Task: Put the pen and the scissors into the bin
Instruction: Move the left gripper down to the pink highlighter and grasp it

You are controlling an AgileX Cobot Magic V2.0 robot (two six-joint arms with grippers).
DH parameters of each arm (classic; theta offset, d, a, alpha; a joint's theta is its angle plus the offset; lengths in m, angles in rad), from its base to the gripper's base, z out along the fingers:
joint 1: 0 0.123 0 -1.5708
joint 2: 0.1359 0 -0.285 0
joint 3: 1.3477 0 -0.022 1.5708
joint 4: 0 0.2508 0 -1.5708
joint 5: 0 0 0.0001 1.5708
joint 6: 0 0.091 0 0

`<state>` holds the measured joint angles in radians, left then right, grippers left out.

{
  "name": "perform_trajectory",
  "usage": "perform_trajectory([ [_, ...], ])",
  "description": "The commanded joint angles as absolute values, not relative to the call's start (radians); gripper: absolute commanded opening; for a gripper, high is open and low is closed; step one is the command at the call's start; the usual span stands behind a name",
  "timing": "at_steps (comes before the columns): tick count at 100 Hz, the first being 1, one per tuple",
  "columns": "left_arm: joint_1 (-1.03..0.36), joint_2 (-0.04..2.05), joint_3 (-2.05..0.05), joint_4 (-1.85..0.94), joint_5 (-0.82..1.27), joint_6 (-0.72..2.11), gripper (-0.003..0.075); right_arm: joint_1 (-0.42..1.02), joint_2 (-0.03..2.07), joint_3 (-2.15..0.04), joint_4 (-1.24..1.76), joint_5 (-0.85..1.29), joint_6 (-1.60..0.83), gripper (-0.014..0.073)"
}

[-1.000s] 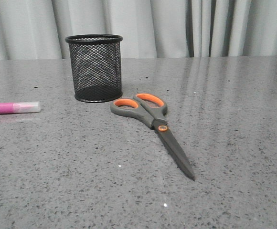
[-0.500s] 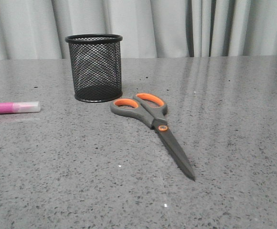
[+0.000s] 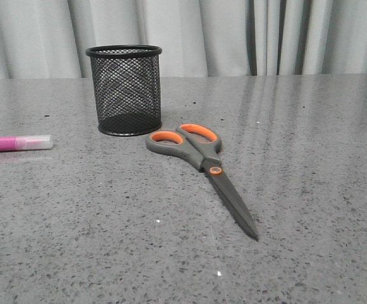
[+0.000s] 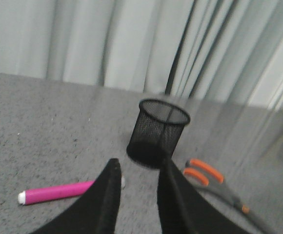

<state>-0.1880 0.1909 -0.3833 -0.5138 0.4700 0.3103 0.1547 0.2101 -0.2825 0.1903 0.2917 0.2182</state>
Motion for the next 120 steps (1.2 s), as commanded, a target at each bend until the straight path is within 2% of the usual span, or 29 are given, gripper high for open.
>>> perform_trajectory([
  [1, -0.196, 0.341, -0.537, -0.373, 0.579, 0.317, 0.0069, 0.172, 0.302, -0.375, 0.190, 0.307, 0.157, 0.0293],
  [11, -0.196, 0.498, -0.661, -0.303, 0.711, 0.411, 0.0104, 0.191, 0.360, -0.409, 0.190, 0.314, 0.132, 0.0293],
  [26, -0.196, 0.711, -0.820, -0.271, 0.891, 0.530, 0.0312, 0.207, 0.380, -0.418, 0.220, 0.311, 0.132, 0.0293],
  [33, -0.196, 0.801, -0.872, -0.232, 0.927, 0.546, 0.0360, 0.211, 0.378, -0.418, 0.226, 0.314, 0.132, 0.0293],
  [59, -0.321, 1.073, -0.983, -0.056, 0.905, 0.788, 0.0356, 0.211, 0.378, -0.418, 0.226, 0.316, 0.132, 0.0293],
  [77, -0.343, 1.230, -1.066, -0.094, 0.943, 1.074, 0.0356, 0.211, 0.378, -0.418, 0.226, 0.316, 0.132, 0.0289],
  [90, -0.343, 1.325, -1.120, -0.091, 0.955, 1.100, 0.0355, 0.211, 0.378, -0.418, 0.226, 0.316, 0.132, 0.0288],
  [107, -0.343, 1.418, -1.176, -0.075, 0.992, 1.205, 0.0286, 0.211, 0.378, -0.418, 0.227, 0.316, 0.132, 0.0288],
  [120, -0.343, 1.470, -1.196, -0.075, 1.009, 1.230, 0.0282, 0.211, 0.378, -0.418, 0.227, 0.325, 0.132, 0.0288],
])
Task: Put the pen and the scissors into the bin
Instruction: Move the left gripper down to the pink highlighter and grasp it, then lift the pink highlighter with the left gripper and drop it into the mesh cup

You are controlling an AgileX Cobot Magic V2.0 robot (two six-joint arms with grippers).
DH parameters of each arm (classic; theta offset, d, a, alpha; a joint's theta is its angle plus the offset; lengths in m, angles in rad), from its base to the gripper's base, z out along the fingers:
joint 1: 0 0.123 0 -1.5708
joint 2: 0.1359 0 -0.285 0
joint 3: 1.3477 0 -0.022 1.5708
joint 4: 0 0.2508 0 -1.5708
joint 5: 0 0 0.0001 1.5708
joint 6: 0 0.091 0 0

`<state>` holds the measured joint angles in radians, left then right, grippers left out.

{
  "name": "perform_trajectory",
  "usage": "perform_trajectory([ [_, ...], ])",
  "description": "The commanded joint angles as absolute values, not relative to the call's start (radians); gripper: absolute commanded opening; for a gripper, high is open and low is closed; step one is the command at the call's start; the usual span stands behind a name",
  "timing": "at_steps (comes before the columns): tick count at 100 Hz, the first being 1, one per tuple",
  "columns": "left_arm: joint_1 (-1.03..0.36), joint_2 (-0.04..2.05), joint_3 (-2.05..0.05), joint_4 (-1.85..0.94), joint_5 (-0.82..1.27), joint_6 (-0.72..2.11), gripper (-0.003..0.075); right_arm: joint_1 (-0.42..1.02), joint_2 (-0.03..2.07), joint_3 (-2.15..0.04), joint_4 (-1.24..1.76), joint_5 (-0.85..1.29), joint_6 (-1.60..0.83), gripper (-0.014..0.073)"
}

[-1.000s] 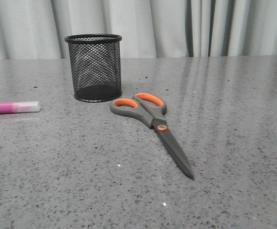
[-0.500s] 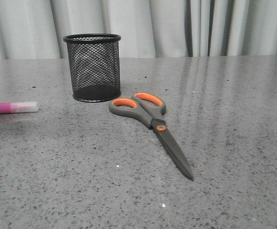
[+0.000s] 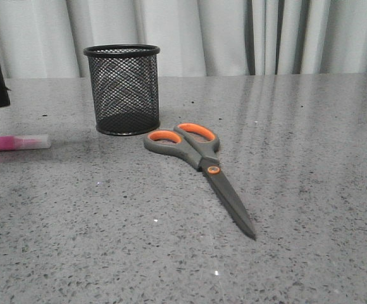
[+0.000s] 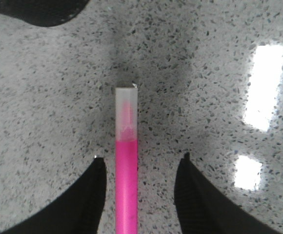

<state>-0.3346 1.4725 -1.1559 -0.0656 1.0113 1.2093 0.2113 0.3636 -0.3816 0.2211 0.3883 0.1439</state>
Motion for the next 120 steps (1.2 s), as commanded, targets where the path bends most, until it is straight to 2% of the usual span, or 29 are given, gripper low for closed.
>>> perform_trajectory([
  [1, -0.343, 1.475, -1.198, -0.075, 1.009, 1.230, 0.0282, 0.211, 0.378, -0.418, 0.227, 0.325, 0.132, 0.0288],
  [41, -0.323, 1.545, -1.201, -0.073, 0.931, 1.230, 0.0282, 0.211, 0.378, -0.418, 0.229, 0.377, 0.132, 0.0288],
  [82, -0.323, 1.618, -1.201, -0.085, 0.937, 1.230, 0.0277, 0.211, 0.378, -0.418, 0.268, 0.413, 0.132, 0.0288],
  [87, -0.323, 1.623, -1.201, -0.117, 0.945, 1.230, 0.0249, 0.211, 0.378, -0.418, 0.273, 0.418, 0.132, 0.0288],
  [91, -0.323, 1.628, -1.201, -0.150, 0.960, 1.230, 0.0200, 0.211, 0.378, -0.418, 0.278, 0.424, 0.132, 0.0288],
  [103, -0.323, 1.651, -1.201, -0.198, 1.039, 1.214, -0.0022, 0.211, 0.378, -0.418, 0.282, 0.428, 0.132, 0.0288],
  [120, -0.323, 1.657, -1.201, -0.250, 1.119, 1.181, -0.0019, 0.211, 0.378, -0.418, 0.282, 0.421, 0.132, 0.0288],
])
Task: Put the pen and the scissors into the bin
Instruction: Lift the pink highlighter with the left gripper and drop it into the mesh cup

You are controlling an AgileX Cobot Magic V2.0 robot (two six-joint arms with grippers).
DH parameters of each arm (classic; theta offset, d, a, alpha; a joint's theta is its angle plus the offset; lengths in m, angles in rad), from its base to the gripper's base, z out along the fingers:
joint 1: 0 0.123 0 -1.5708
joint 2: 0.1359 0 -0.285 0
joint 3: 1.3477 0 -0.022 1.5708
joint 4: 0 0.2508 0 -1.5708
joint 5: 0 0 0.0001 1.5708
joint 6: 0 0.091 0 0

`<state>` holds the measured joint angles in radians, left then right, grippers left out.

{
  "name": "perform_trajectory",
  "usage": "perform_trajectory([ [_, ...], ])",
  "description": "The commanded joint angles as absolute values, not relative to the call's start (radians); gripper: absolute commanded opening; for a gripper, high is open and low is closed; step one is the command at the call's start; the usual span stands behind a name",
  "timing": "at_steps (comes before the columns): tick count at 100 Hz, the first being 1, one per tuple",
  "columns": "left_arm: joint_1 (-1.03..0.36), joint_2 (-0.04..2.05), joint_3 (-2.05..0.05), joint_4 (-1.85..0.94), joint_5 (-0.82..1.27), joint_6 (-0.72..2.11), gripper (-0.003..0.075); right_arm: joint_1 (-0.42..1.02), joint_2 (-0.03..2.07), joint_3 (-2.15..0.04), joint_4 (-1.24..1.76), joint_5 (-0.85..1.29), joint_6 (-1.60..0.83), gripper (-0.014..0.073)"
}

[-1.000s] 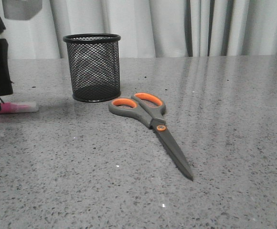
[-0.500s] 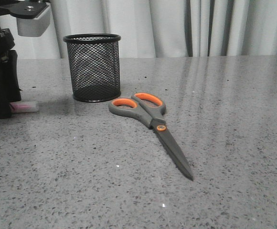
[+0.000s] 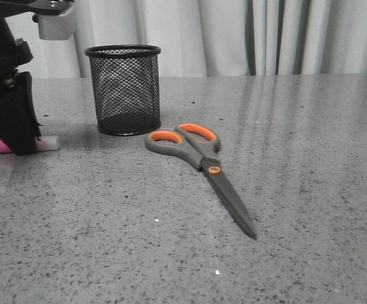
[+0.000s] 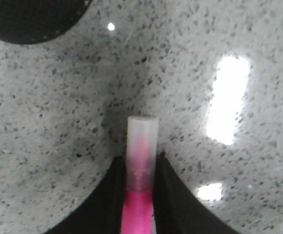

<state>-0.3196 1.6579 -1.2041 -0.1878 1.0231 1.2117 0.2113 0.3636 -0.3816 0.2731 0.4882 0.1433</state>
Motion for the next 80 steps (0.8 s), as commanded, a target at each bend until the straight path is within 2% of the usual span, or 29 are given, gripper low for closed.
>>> perform_trajectory([
  [1, -0.323, 1.654, -1.201, -0.254, 1.119, 1.173, -0.0019, 0.211, 0.378, -0.418, 0.282, 0.421, 0.132, 0.0288],
  [22, -0.302, 1.551, -1.205, -0.358, 1.051, 1.037, -0.0019, 0.211, 0.378, -0.418, 0.282, 0.417, 0.132, 0.0288],
  [41, -0.161, 1.420, -1.205, -0.555, 1.021, 1.012, -0.0019, 0.211, 0.378, -0.418, 0.282, 0.417, 0.132, 0.0288],
  [60, -0.016, 1.295, -1.196, -1.013, 0.945, 1.177, -0.0019, 0.211, 0.378, -0.418, 0.284, 0.417, 0.132, 0.0288],
  [80, -0.006, 1.246, -1.192, -1.557, 0.904, 1.450, -0.0019, 0.211, 0.378, -0.418, 0.295, 0.418, 0.132, 0.0288],
])
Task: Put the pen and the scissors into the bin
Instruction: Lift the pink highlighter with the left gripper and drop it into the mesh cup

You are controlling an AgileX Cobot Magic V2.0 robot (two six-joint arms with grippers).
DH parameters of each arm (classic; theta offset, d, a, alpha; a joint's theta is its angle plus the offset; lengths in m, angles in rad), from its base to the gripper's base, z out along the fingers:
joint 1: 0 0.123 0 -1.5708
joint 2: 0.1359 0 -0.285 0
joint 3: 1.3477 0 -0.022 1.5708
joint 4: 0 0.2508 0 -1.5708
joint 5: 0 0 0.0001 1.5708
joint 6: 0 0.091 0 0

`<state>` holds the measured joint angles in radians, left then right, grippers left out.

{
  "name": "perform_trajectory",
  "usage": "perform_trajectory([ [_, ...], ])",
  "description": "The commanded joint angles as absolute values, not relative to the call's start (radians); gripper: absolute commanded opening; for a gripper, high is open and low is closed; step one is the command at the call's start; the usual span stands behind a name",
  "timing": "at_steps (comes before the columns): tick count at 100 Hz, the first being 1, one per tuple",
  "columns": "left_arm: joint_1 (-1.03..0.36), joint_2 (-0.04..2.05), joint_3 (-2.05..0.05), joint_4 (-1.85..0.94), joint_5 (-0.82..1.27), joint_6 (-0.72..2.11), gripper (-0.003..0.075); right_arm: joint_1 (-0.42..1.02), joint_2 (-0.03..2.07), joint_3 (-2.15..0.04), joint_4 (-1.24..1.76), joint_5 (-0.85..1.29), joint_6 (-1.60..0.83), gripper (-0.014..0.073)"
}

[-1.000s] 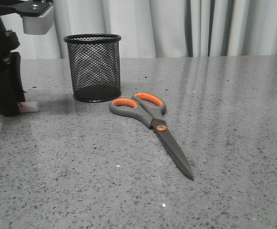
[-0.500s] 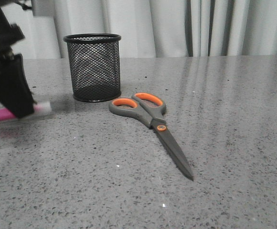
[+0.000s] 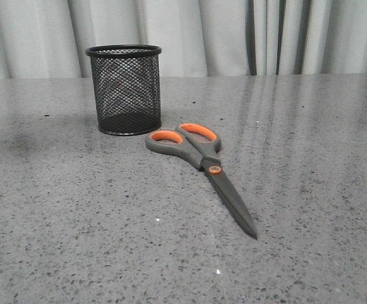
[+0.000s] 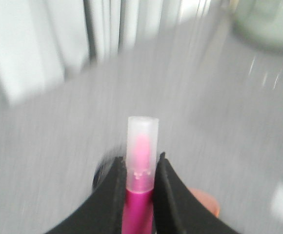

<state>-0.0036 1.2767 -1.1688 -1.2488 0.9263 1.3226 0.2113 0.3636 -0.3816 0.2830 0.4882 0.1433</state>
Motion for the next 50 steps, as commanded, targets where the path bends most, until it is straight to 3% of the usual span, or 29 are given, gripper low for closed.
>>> perform_trajectory([
  [1, -0.008, 1.246, -1.192, -1.571, 0.904, 1.465, -0.0019, 0.211, 0.378, -0.418, 0.295, 0.418, 0.132, 0.0288],
  [25, -0.115, 1.338, -1.192, -1.841, 0.904, 1.670, -0.0019, 0.211, 0.378, -0.418, 0.295, 0.382, 0.132, 0.0288],
  [50, -0.213, 1.489, -1.194, -1.850, 0.904, 1.811, -0.0019, 0.211, 0.378, -0.418, 0.295, 0.365, 0.132, 0.0288],
])
